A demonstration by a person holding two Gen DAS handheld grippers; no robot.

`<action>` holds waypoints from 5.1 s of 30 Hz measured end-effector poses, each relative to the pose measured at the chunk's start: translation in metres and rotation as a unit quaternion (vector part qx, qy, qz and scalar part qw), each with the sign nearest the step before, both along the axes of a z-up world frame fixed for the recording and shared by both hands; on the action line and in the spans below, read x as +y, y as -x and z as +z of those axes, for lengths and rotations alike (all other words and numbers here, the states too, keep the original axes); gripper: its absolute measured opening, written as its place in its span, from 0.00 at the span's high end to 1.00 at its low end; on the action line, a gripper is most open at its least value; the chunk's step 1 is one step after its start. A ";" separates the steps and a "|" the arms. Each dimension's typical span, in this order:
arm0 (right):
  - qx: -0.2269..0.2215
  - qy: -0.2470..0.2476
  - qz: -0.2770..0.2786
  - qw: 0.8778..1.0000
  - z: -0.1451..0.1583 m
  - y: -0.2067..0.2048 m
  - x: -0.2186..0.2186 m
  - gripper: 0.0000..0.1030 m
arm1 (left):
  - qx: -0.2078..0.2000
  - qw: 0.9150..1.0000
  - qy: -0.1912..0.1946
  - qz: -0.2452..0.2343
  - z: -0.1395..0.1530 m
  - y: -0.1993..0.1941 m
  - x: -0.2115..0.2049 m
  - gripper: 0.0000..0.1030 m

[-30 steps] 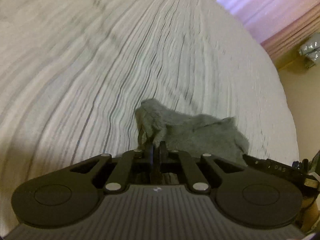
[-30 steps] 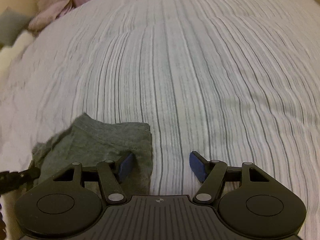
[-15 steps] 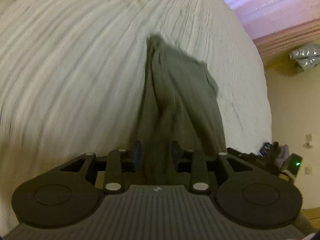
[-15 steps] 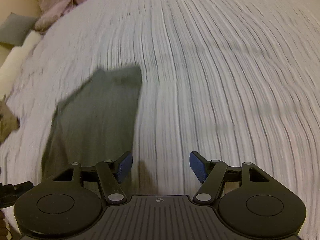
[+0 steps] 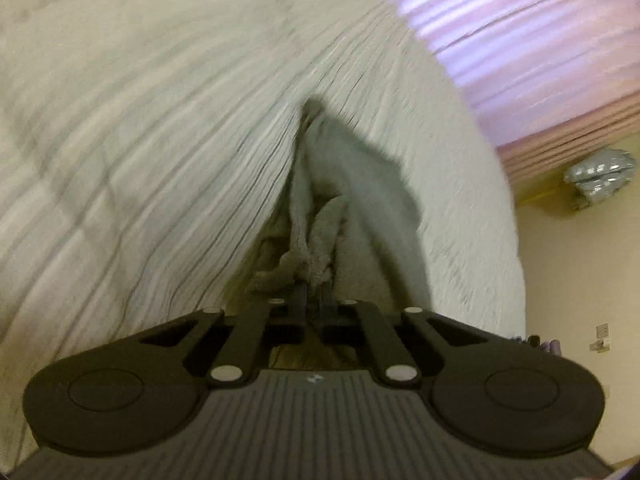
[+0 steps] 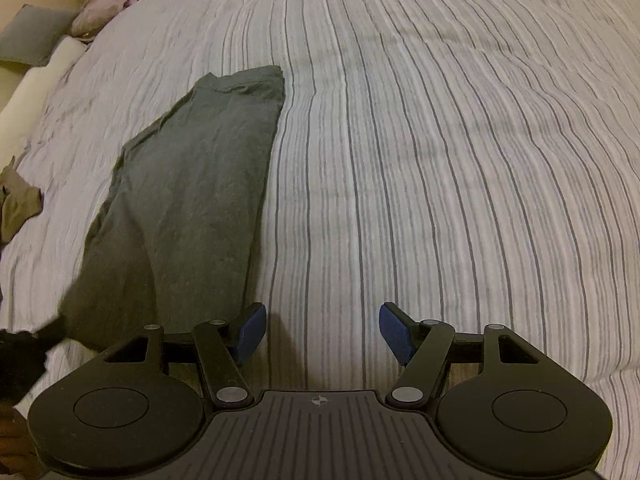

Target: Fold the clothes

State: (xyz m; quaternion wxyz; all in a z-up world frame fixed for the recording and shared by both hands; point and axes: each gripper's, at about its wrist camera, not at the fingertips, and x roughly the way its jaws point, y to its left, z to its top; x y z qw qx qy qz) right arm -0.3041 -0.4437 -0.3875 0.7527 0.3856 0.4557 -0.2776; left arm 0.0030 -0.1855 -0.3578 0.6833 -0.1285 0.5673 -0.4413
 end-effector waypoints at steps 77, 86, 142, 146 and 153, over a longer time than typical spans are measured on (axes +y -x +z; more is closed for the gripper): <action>-0.041 -0.026 0.022 0.999 -0.015 -0.008 0.014 0.51 | -0.177 0.949 -0.061 -0.252 -0.009 -0.004 -0.052 0.90; -0.036 -0.025 0.025 0.999 -0.017 -0.011 0.016 0.48 | -0.172 0.945 -0.050 -0.275 -0.015 -0.010 -0.060 1.00; -0.074 -0.103 -0.030 0.991 -0.009 0.032 -0.030 0.48 | 0.157 0.979 -0.002 0.127 -0.065 0.058 -0.007 0.49; -0.072 -0.100 -0.029 0.992 -0.009 0.037 -0.034 0.48 | 0.155 0.974 0.025 0.164 -0.083 0.055 -0.010 0.79; -0.057 -0.101 -0.027 0.993 -0.005 0.052 -0.050 0.48 | 0.016 0.999 0.012 0.041 -0.033 0.025 -0.014 0.98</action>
